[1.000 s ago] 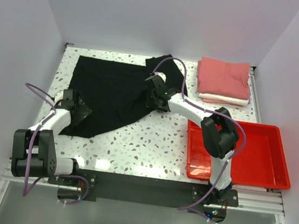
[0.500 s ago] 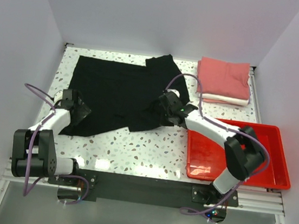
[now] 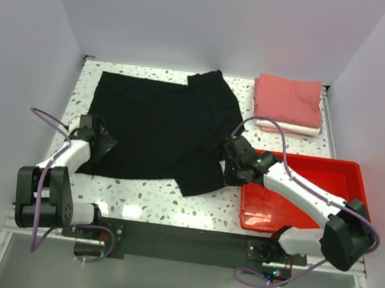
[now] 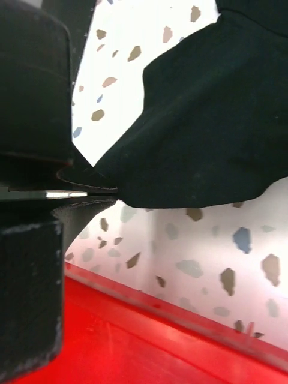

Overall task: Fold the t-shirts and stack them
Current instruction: Flatten the tshirt out

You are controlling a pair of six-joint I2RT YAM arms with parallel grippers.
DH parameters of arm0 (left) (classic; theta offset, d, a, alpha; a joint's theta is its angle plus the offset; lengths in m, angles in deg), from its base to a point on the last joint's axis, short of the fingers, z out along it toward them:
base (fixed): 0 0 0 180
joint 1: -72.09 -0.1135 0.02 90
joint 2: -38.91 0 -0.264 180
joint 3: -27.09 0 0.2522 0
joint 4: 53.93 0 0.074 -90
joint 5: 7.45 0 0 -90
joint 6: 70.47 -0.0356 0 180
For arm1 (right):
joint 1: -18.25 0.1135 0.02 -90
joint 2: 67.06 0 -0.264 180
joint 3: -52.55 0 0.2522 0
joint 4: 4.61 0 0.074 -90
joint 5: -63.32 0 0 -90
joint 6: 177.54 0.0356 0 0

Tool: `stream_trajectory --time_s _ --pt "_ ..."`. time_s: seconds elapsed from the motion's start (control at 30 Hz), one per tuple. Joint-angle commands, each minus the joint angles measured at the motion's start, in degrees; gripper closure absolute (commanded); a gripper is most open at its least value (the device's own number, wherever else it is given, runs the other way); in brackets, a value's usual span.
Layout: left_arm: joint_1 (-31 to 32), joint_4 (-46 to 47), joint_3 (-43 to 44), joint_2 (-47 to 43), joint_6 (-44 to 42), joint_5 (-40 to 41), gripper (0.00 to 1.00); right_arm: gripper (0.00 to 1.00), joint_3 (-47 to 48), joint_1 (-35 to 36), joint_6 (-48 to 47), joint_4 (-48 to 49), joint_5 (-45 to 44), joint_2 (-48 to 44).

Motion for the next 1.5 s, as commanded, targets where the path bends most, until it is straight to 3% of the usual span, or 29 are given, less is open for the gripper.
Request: stream_trajectory --time_s 0.0,0.33,0.67,0.77,0.87,0.93,0.97,1.17,1.3,1.4,1.47 --pt "-0.7 -0.9 0.2 -0.4 -0.5 1.4 0.00 1.00 -0.9 0.3 2.0 -6.1 2.7 -3.7" --pt "-0.7 -2.4 0.0 -1.1 0.6 2.4 0.00 1.00 -5.8 2.6 7.5 -10.8 7.8 -10.8" --pt "-0.7 -3.1 0.1 -1.4 1.1 2.6 0.00 0.96 -6.4 10.3 12.2 -15.8 7.4 -12.8" --pt "-0.7 -3.0 -0.1 -1.9 1.3 2.4 0.00 0.85 -6.0 12.0 12.4 -17.0 8.0 -12.4" --pt "-0.7 -3.3 -0.1 -2.3 1.2 2.5 0.00 0.66 -5.4 12.9 11.0 -17.4 9.3 -12.1" --pt "-0.8 -3.3 -0.1 -2.7 1.3 2.5 0.00 0.07 -3.2 13.0 9.6 -17.3 9.1 -12.7" --pt "-0.7 -3.2 -0.1 -2.9 1.4 2.3 0.00 0.01 -2.2 13.0 8.2 -16.5 8.7 -13.1" --pt "-0.7 -4.0 1.8 -3.0 1.9 1.1 0.00 0.01 8.6 12.9 0.6 -11.3 7.9 -9.2" --pt "-0.7 -5.0 5.0 -3.4 2.5 0.4 0.00 0.01 18.0 12.8 -3.5 -10.4 -0.2 -2.4" --pt "-0.7 -5.1 7.8 -3.4 2.6 -0.1 0.00 0.01 23.4 10.0 -5.8 -7.1 -6.0 3.0" --pt "-0.7 -4.7 10.2 -2.4 1.9 -0.7 0.00 0.01 26.0 4.0 -7.2 -3.7 -1.3 7.3"
